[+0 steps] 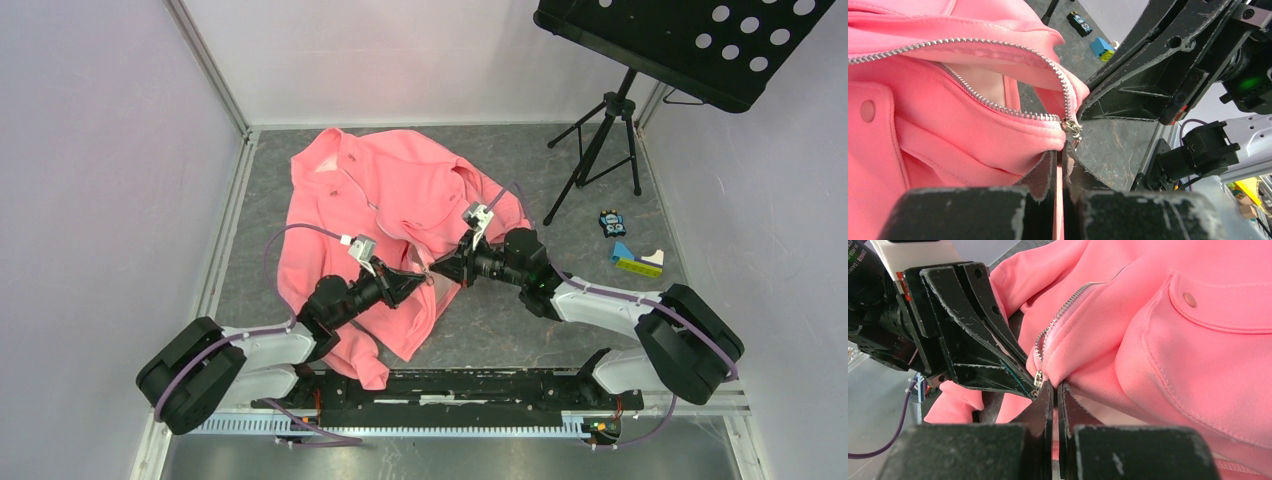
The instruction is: Zip up the jacket
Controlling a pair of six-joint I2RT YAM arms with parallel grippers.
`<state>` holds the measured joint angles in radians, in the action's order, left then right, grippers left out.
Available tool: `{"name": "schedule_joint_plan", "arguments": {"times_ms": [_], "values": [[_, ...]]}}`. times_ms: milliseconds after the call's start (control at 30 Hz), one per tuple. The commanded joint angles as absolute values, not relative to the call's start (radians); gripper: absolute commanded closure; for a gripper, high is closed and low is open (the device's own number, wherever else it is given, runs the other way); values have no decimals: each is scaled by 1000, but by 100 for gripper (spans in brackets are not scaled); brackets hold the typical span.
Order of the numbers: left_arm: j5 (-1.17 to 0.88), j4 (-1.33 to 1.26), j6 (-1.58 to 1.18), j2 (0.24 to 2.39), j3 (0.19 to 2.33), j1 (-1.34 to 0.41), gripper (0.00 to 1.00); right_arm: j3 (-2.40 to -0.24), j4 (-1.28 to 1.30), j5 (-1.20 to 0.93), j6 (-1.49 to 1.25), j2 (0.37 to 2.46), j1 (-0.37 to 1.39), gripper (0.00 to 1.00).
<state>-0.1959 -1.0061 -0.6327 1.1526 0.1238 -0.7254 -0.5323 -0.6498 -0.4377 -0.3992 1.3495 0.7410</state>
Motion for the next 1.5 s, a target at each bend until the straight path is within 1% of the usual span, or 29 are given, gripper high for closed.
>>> {"name": "schedule_joint_plan", "arguments": {"times_ms": [0,167,300,733,900,1000,1100,1333,1467], "values": [[-296,-1036,-661,1123,98,-739,98,-548,-779,-419,-395,1325,750,100],[-284,-986,-656,1076,105,-739,98,-564,-801,-440,-421,1335,750,100],[-288,-970,-650,1093,120,-739,98,-575,-816,-449,-433,1342,750,100],[-311,-1165,-742,1246,119,-741,98,-536,-932,-441,-514,1393,758,100],[-306,-1187,-750,1261,102,-761,98,-583,-949,-436,-522,1444,757,100],[-283,-1144,-737,1247,102,-779,98,-598,-975,-446,-552,1460,759,100],[-246,-1091,-730,1232,101,-779,98,-582,-996,-459,-578,1435,759,100],[-144,-962,-723,1248,112,-779,98,-515,-941,-432,-577,1301,759,100],[-190,-1065,-745,1313,116,-779,98,-526,-959,-437,-595,1338,761,100]]}}
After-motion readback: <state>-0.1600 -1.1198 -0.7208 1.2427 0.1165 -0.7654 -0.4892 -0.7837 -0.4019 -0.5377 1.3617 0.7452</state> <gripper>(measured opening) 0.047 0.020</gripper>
